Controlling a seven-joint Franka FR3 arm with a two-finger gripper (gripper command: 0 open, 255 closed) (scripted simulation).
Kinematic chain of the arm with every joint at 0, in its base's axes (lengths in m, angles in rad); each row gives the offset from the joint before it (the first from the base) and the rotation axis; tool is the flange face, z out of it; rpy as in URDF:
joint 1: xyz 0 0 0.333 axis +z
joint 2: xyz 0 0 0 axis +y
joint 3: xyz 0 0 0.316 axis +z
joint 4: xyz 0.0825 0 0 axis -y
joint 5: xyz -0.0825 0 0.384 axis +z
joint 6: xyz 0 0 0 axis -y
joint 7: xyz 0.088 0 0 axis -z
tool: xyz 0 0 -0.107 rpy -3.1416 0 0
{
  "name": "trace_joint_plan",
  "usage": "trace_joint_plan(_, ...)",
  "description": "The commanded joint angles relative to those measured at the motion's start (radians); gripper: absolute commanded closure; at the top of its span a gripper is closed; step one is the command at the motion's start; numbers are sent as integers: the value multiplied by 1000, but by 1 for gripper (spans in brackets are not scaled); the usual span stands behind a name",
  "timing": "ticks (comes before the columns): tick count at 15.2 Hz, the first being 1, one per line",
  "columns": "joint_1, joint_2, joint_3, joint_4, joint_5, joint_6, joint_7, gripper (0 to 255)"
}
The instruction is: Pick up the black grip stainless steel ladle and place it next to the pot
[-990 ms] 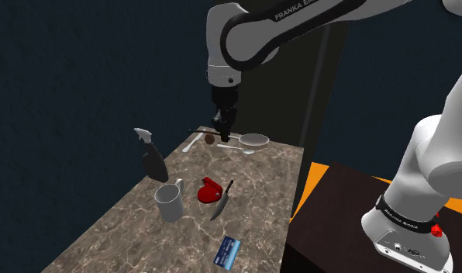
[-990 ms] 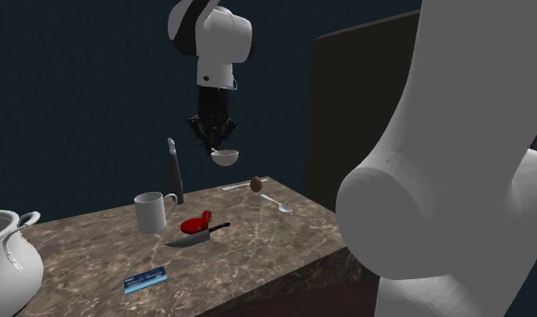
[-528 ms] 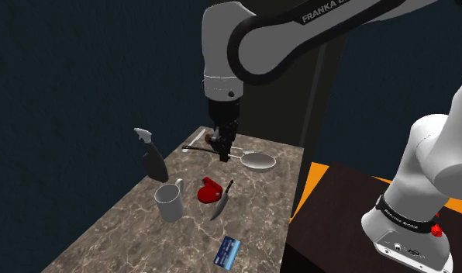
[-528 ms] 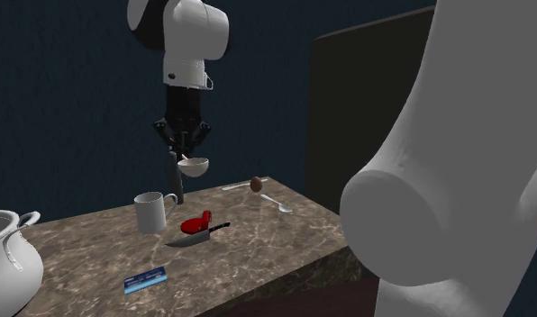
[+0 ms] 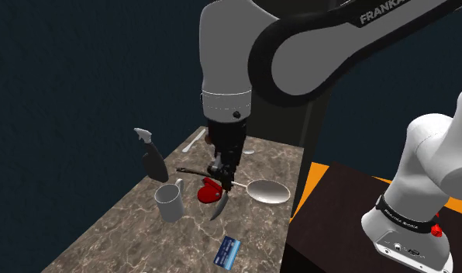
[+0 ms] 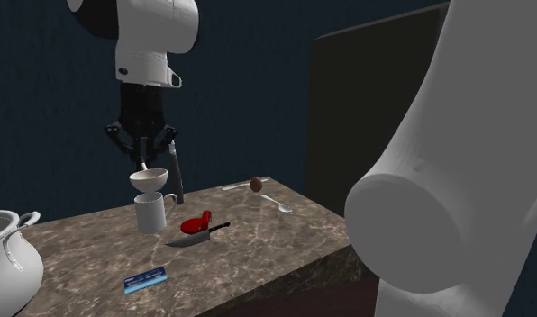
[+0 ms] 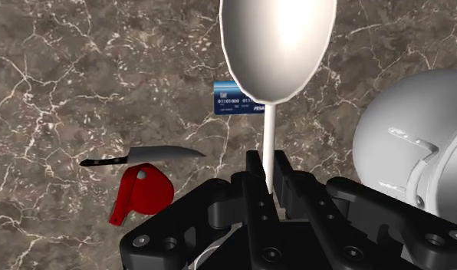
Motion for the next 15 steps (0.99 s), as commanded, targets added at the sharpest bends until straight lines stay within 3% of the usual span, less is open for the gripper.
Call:
trace_joint_plan(1, 23, 2, 32, -3, 3, 13, 54, 255)
trace_joint_plan(11, 131, 72, 193, 68, -30, 42, 340, 255)
trace_joint_plan(15, 133, 95, 197, 34, -40, 96, 344, 255)
